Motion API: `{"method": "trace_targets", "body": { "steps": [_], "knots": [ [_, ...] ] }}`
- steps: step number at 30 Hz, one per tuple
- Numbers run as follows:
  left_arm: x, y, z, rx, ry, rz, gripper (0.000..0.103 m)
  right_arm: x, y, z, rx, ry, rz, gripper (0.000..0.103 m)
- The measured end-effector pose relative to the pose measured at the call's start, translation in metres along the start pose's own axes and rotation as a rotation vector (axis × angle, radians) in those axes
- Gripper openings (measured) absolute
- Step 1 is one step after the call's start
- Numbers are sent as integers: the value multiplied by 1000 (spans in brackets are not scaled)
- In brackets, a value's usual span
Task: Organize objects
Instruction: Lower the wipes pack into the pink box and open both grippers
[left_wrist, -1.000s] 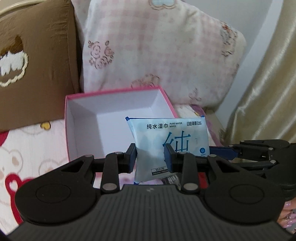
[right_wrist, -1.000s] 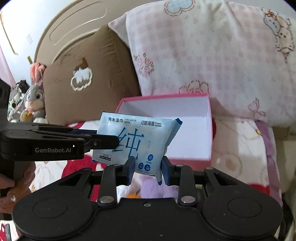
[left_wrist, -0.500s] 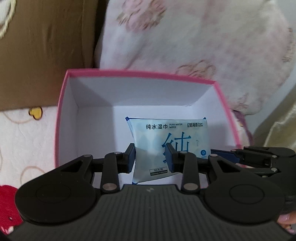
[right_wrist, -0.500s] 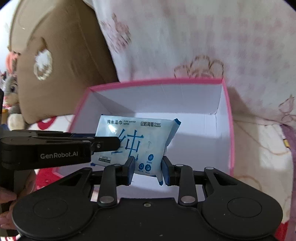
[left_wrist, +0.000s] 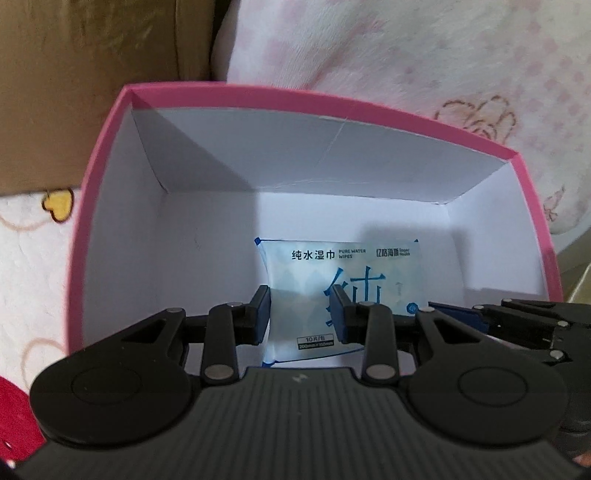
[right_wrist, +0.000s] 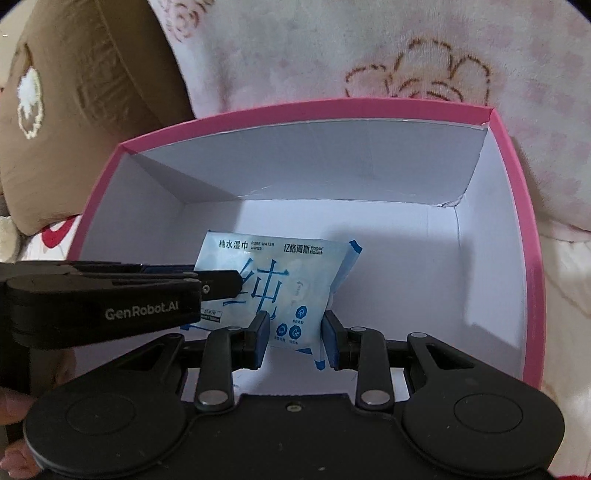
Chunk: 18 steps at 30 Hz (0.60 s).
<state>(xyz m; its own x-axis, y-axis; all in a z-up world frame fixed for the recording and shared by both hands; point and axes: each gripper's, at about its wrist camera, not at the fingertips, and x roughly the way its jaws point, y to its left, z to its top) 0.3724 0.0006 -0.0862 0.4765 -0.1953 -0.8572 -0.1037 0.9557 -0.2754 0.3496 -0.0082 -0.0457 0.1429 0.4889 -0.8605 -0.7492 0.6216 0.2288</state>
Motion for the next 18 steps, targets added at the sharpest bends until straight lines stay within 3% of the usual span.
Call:
{"method": "trace_targets", "body": {
  "steps": [5,8,11,14,18],
  "knots": [
    [8,-10,2,18,12,67,31,8,7,4,-35,24,-35,35],
    [7,-17,3,52,24,119,42,6,16,1,-97,2,-88,35],
    [-1,-21,1,73,-3,153,43,-6,17,-3,-98,-37,-68,35],
    [-13,-21,-4,77,-12,131,43,-27,17,-11,-92,-63,-29,35],
    [-38,-13,-9,45,1,42,46,-54,19,-15,-106,-88,-2,36]
  ]
}}
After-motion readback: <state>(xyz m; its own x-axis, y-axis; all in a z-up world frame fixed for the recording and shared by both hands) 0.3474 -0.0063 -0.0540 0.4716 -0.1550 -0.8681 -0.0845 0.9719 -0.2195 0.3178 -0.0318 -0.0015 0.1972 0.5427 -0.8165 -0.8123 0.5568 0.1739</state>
